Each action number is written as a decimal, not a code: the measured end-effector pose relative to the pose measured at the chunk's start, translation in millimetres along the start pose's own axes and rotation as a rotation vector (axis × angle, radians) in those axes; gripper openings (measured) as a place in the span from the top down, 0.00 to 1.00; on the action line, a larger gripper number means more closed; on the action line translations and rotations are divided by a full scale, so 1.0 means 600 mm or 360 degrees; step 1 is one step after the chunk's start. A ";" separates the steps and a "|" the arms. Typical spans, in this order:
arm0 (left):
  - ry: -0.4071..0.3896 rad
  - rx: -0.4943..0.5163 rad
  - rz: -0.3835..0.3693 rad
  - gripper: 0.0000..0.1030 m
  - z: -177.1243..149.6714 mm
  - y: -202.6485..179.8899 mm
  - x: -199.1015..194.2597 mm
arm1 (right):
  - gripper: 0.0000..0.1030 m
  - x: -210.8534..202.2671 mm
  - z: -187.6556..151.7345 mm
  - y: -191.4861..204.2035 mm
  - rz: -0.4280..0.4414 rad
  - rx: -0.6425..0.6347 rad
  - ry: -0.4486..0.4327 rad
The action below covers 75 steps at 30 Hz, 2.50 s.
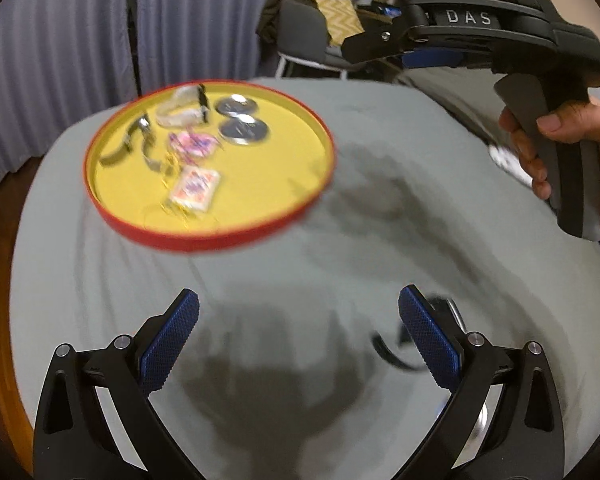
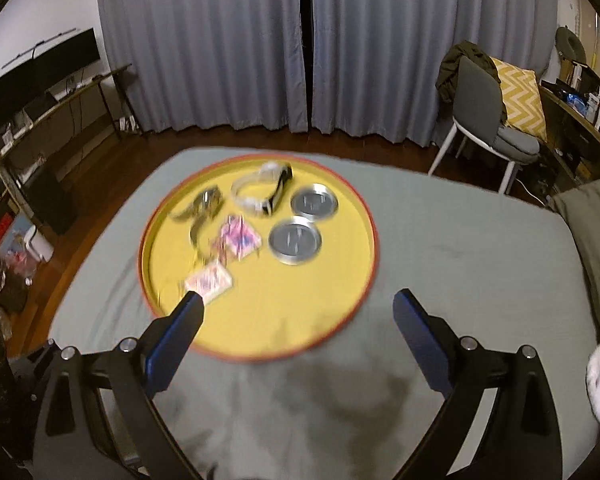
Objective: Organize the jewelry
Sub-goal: 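Move the left tool to a silver pin badge while the right tool moves to the black smartwatch, then grasp the silver pin badge with the left tool while the right tool grasps the black smartwatch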
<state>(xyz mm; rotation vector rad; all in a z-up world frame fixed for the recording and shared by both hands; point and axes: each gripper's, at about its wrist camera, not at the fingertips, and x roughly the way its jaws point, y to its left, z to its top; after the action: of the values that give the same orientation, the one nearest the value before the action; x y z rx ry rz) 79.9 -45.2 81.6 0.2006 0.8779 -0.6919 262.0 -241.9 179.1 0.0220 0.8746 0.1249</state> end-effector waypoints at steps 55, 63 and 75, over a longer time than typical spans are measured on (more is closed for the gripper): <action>0.0239 0.0593 -0.0159 0.14 -0.207 -0.232 0.071 | 0.58 0.011 -0.367 0.026 0.0005 -0.0061 0.0376; 0.0209 0.0600 -0.0160 0.30 -0.208 -0.231 0.060 | 0.83 0.008 -0.364 0.021 0.0023 -0.0038 0.0365; 0.0202 0.0601 -0.0164 0.30 -0.206 -0.229 0.059 | 0.88 0.008 -0.361 0.018 0.0037 -0.0013 0.0349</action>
<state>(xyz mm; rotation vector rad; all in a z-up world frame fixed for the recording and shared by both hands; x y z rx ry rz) -69.8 -113.8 -8.7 0.5441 0.8770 -0.9473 98.2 -237.4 37.2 0.0107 1.0928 0.1548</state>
